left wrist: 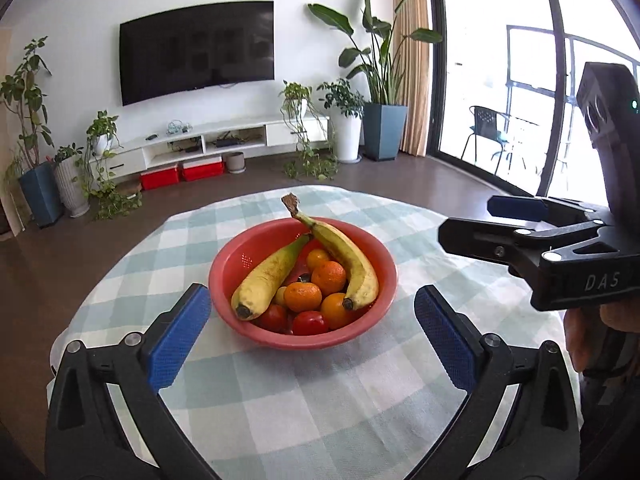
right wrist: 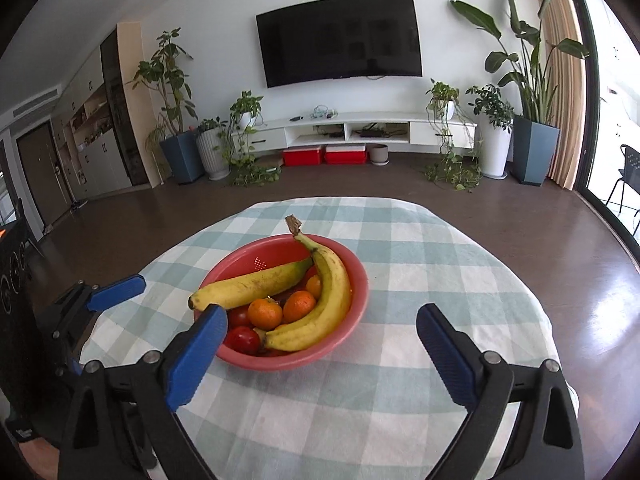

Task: Organize fruits

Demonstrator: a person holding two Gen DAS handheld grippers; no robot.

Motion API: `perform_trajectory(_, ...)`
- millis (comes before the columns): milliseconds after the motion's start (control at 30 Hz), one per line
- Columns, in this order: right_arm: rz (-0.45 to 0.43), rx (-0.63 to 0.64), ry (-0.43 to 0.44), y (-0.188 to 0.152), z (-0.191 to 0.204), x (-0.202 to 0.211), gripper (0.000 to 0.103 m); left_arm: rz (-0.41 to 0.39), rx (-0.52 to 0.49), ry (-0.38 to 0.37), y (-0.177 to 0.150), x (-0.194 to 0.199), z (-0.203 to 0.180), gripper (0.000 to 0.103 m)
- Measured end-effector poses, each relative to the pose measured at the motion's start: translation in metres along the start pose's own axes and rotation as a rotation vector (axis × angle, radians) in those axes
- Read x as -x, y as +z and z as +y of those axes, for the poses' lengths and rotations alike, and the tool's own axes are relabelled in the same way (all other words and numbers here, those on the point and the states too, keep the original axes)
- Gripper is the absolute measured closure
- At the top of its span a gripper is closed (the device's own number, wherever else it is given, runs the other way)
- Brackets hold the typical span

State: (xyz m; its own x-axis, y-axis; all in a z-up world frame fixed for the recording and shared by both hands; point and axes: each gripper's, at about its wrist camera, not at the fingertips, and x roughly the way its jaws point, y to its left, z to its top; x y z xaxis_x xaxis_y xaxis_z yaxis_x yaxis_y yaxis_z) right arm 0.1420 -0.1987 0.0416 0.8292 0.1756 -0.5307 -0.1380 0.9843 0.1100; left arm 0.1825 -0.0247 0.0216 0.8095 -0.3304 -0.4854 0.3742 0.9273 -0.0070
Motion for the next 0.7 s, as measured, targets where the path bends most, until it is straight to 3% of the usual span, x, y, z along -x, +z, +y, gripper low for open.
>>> perform_trajectory(133, -0.163, -0.042, -0.043, -0.018, -0.009, 0.058, 0.0, -0.055, 0.066, 0.063, -0.017, 0.061, -0.007, 0.0)
perform_trajectory(300, -0.404, -0.046, -0.146, -0.037, 0.0, 0.127, 0.0, -0.18, -0.007, 0.348, -0.032, 0.136, -0.043, 0.0)
perform_trajectory(367, -0.477, -0.035, -0.185, -0.043, 0.008, 0.148, 0.0, -0.23, -0.035, 0.409, -0.035, 0.159, -0.057, 0.0)
perform_trajectory(433, -0.53, -0.02, -0.216, -0.049, 0.017, 0.165, 0.0, -0.191, 0.0, 0.434, -0.035, 0.169, -0.061, 0.0)
perform_trajectory(533, -0.523, 0.02, -0.239, -0.054, 0.029, 0.173, 0.0, -0.137, 0.031, 0.417, -0.038, 0.175, -0.064, 0.0)
perform_trajectory(633, -0.428, 0.046, -0.225, -0.059, 0.033, 0.164, 0.0, -0.073, 0.038, 0.439, -0.049, 0.173, -0.07, 0.0)
perform_trajectory(700, -0.359, 0.036, -0.239, -0.067, 0.032, 0.153, 0.0, -0.012, 0.078, 0.403, -0.059, 0.166, -0.067, 0.0)
